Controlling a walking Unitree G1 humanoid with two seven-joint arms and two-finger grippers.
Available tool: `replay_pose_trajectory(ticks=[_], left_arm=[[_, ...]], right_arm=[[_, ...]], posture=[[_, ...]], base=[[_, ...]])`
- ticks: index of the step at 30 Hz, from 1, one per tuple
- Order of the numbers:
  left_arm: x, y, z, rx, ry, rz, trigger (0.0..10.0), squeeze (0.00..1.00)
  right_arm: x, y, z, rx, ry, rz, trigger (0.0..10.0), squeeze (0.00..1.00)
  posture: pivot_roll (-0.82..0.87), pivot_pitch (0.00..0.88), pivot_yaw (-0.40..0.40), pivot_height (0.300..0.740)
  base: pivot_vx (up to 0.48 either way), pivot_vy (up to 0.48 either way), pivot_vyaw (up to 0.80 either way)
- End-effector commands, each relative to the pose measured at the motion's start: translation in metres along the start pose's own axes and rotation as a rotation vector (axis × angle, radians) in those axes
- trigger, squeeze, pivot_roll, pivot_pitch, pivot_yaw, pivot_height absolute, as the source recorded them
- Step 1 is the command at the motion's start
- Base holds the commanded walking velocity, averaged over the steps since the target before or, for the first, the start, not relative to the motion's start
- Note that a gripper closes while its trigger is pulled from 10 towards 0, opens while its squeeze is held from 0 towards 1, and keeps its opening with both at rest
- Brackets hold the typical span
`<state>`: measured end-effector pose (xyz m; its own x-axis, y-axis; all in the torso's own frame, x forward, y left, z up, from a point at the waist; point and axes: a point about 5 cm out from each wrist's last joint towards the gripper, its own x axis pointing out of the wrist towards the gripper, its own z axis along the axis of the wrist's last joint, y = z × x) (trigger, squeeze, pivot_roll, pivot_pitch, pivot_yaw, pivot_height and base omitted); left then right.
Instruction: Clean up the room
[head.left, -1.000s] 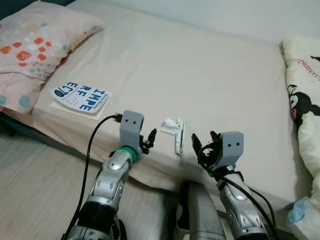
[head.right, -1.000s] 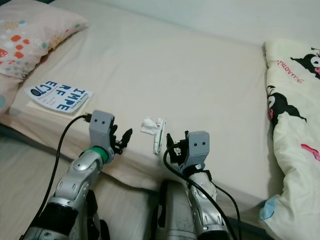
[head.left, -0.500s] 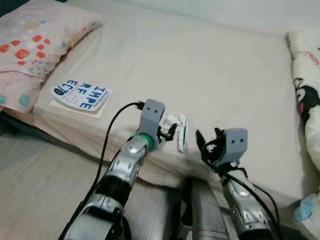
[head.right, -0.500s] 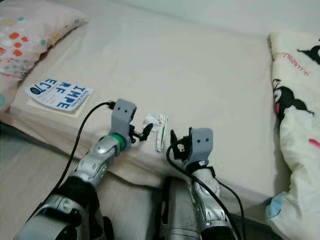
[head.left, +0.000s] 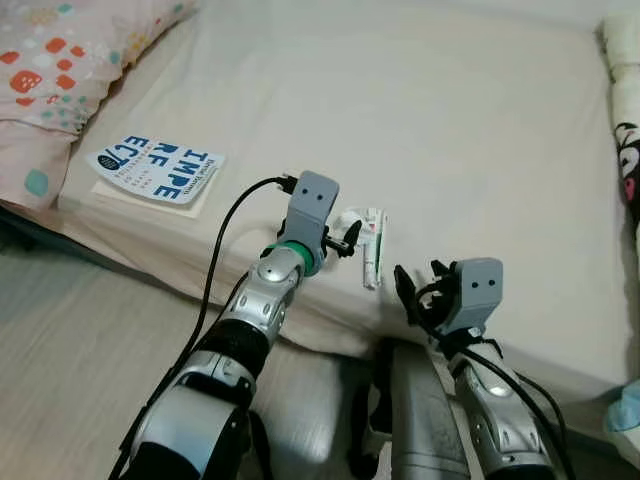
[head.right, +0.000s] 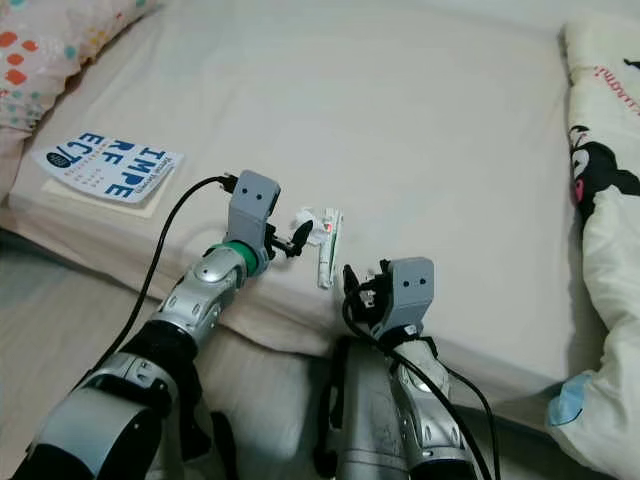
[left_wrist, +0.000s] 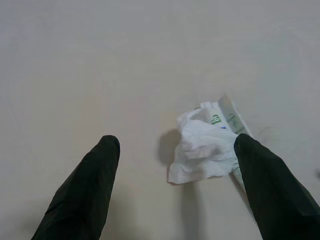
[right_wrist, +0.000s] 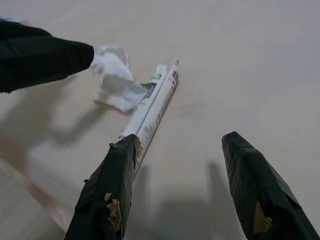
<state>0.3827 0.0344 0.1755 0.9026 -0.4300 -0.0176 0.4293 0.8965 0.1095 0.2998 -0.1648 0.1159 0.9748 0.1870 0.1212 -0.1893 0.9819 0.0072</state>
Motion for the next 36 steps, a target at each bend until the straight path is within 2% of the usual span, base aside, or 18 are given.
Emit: replay_pose_trajectory(ticks=[1, 5, 8, 14, 15, 16, 17, 20, 21, 23, 24, 25, 27, 28, 36], left_arm=[[0.003, -0.009, -0.003, 0.000, 0.014, -0.029, 10.0, 0.00], [0.005, -0.012, 0.000, -0.003, 0.011, -0.038, 10.0, 0.00], [0.010, -0.020, 0.011, -0.018, -0.011, -0.065, 10.0, 0.00], [0.015, -0.028, 0.021, -0.034, -0.032, -0.091, 10.0, 0.00], [0.016, -0.030, 0.023, -0.032, -0.038, -0.099, 9.6, 0.00], [0.016, -0.030, 0.023, -0.032, -0.038, -0.099, 9.6, 0.00], [0.017, -0.036, 0.024, -0.023, -0.037, -0.114, 7.0, 0.00], [0.017, -0.038, 0.025, -0.022, -0.037, -0.121, 7.0, 0.00], [0.018, -0.042, 0.026, -0.026, -0.039, -0.135, 6.4, 0.00], [0.018, -0.045, 0.026, -0.027, -0.042, -0.147, 6.4, 0.00], [0.018, -0.048, 0.027, -0.025, -0.046, -0.157, 4.5, 0.00], [0.019, -0.050, 0.028, -0.024, -0.049, -0.163, 1.3, 0.00], [0.019, -0.052, 0.028, -0.023, -0.053, -0.166, 1.3, 0.00], [0.019, -0.053, 0.029, -0.026, -0.053, -0.161, 0.0, 0.00], [0.020, -0.048, 0.033, -0.035, -0.070, -0.123, 0.0, 0.00]], right_arm=[[-0.012, -0.004, -0.006, 0.000, 0.036, -0.021, 10.0, 0.00], [-0.015, -0.007, -0.004, -0.002, 0.033, -0.036, 10.0, 0.00], [-0.028, -0.019, 0.000, -0.017, 0.023, -0.110, 10.0, 0.00], [-0.042, -0.031, 0.003, -0.029, 0.025, -0.168, 10.0, 0.00], [-0.045, -0.031, 0.003, -0.032, 0.026, -0.174, 10.0, 0.00], [-0.045, -0.031, 0.003, -0.032, 0.026, -0.174, 10.0, 0.00], [-0.050, -0.030, 0.004, -0.034, 0.033, -0.184, 10.0, 0.00], [-0.053, -0.030, 0.005, -0.034, 0.035, -0.187, 10.0, 0.00], [-0.056, -0.029, 0.004, -0.034, 0.041, -0.191, 10.0, 0.00], [-0.059, -0.028, 0.004, -0.033, 0.047, -0.195, 10.0, 0.00], [-0.062, -0.028, 0.004, -0.033, 0.054, -0.200, 10.0, 0.00], [-0.064, -0.028, 0.004, -0.032, 0.060, -0.203, 10.0, 0.00], [-0.066, -0.028, 0.003, -0.032, 0.064, -0.205, 10.0, 0.00], [-0.066, -0.028, 0.003, -0.031, 0.067, -0.207, 10.0, 0.00], [-0.063, -0.025, 0.005, -0.028, 0.074, -0.205, 10.0, 0.00]], posture=[[-0.08, 0.430, 0.059, 0.567], [-0.08, 0.434, 0.061, 0.567], [-0.10, 0.474, 0.076, 0.567], [-0.12, 0.505, 0.086, 0.567], [-0.13, 0.508, 0.087, 0.567], [-0.13, 0.508, 0.087, 0.567], [-0.15, 0.527, 0.092, 0.567], [-0.15, 0.532, 0.091, 0.567], [-0.16, 0.540, 0.093, 0.567], [-0.16, 0.543, 0.094, 0.567], [-0.16, 0.548, 0.096, 0.567], [-0.16, 0.548, 0.096, 0.567], [-0.16, 0.551, 0.096, 0.567], [-0.16, 0.551, 0.096, 0.567], [-0.16, 0.544, 0.091, 0.567]], base=[[0.000, 0.000, 0.00], [0.000, 0.000, 0.00], [0.000, 0.000, 0.00], [0.000, 0.000, 0.00], [0.000, 0.000, 0.00], [0.000, 0.000, 0.00], [0.000, 0.000, 0.00], [0.000, 0.000, 0.00], [0.000, 0.000, 0.00], [0.000, 0.000, 0.00], [0.000, 0.000, 0.00], [0.000, 0.000, 0.00], [0.000, 0.000, 0.00], [0.000, 0.000, 0.00], [0.000, 0.000, 0.00]])
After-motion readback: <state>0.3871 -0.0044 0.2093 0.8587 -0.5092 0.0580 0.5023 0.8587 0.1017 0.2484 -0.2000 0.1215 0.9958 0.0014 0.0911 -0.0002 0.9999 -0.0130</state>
